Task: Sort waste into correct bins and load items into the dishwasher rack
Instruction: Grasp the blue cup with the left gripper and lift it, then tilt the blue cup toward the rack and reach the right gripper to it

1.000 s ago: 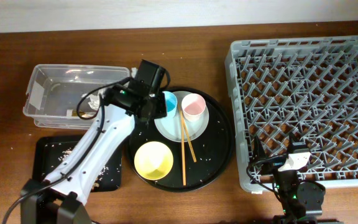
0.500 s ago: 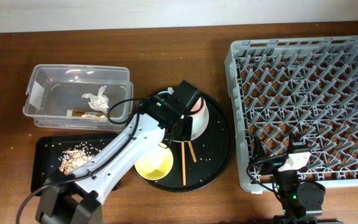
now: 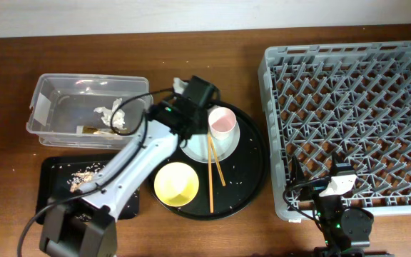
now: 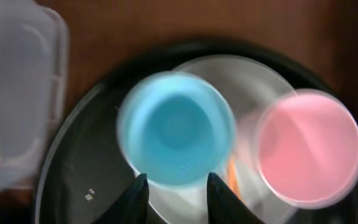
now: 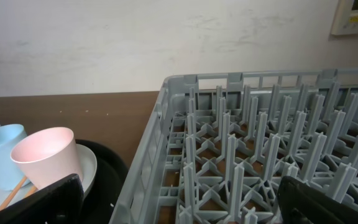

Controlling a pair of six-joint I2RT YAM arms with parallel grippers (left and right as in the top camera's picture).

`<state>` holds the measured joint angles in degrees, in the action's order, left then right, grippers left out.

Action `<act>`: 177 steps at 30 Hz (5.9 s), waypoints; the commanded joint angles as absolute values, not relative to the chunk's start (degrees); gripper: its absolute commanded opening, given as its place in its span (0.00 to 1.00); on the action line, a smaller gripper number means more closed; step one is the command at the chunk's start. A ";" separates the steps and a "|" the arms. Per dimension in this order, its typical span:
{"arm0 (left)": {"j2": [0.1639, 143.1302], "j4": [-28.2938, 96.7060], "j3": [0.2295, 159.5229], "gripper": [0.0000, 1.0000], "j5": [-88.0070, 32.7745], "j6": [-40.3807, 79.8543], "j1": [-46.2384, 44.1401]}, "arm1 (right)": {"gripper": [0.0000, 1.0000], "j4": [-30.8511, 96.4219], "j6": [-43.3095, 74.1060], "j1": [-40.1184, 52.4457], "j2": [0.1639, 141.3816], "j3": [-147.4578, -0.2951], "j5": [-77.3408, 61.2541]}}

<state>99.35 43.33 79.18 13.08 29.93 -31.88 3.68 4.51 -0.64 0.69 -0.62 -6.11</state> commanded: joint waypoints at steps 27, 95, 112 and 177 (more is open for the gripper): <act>109.69 41.17 78.72 0.30 11.35 30.81 -27.22 | 0.98 4.03 4.75 -0.38 0.40 -0.32 -6.22; 86.15 48.25 86.65 0.01 -11.40 26.04 -29.56 | 0.98 3.46 23.79 -0.38 21.17 -16.01 -14.33; 85.91 47.18 86.65 0.01 -20.84 23.81 -28.73 | 0.99 32.38 15.44 -0.38 77.01 -47.35 -17.32; 93.86 26.94 86.63 0.00 -87.22 12.51 -19.46 | 0.77 41.06 -7.46 6.42 67.70 -74.15 -71.31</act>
